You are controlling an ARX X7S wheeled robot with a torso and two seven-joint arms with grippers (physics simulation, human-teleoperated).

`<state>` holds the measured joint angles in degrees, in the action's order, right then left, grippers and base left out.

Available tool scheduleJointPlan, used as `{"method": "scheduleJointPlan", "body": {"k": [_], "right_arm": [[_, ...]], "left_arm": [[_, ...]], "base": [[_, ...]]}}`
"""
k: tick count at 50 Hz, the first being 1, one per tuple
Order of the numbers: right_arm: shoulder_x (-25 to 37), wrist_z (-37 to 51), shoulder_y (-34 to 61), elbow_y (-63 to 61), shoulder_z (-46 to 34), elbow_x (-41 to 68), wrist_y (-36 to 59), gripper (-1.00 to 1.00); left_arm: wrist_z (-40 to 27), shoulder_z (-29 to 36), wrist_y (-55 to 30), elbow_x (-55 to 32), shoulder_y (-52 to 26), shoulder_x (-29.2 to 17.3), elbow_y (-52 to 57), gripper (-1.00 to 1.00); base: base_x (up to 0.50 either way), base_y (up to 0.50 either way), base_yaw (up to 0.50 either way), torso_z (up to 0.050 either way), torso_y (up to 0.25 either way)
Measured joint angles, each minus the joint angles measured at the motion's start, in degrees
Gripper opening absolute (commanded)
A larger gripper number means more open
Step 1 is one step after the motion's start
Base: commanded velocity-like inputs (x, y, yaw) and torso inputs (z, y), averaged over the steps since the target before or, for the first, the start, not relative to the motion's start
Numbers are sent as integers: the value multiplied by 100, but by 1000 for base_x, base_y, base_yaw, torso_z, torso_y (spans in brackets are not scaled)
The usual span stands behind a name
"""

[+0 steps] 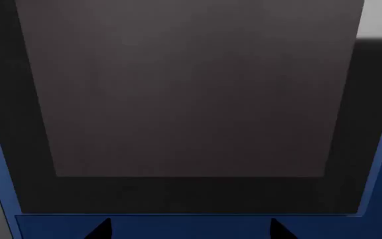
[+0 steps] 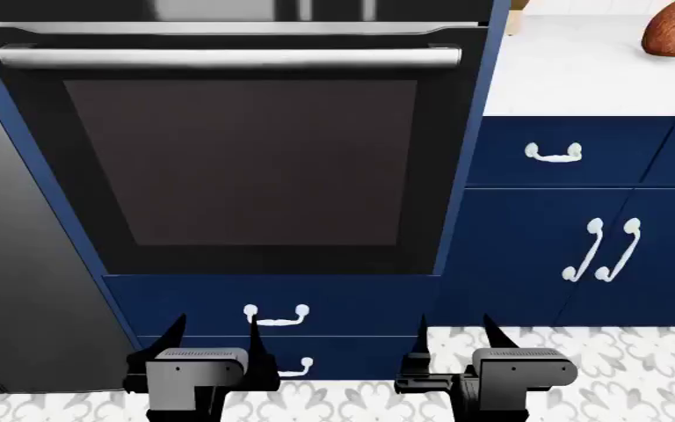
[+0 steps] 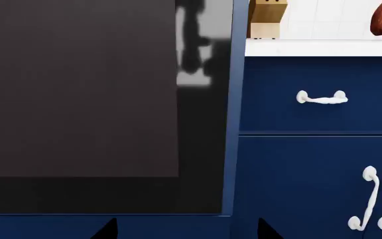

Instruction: Open the microwave door

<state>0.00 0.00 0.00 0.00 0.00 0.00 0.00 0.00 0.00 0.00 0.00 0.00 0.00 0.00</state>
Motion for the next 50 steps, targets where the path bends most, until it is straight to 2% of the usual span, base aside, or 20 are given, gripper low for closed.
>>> {"method": "scheduleJointPlan", "body": {"k": [9,18,29,38,50], "right_arm": [[95,130,1,3,-110,96,-5,100],[215,293,-4,-169,-222,203,70,100],[353,567,149,-1067,-248,295,537,100],[521,750,753,-2316,-166,427,1353,100],[885,855,2094,-3611,34,596,2591,100]], "left_arm": [[-123,99,31,-130,-14,-89,-21,100],[-257,162,83,-390,-13,-196,194,100],[-449,241,-264,-556,-229,-383,1299,100],[-588,180,-1019,-777,-878,-600,2463,100],[-727,-17,-2180,-1167,-2201,-925,3647,100]], "base": [[0,0,0,0,0],[0,0,0,50,0],[0,0,0,50,0],[0,0,0,50,0],[0,0,0,50,0]]}}
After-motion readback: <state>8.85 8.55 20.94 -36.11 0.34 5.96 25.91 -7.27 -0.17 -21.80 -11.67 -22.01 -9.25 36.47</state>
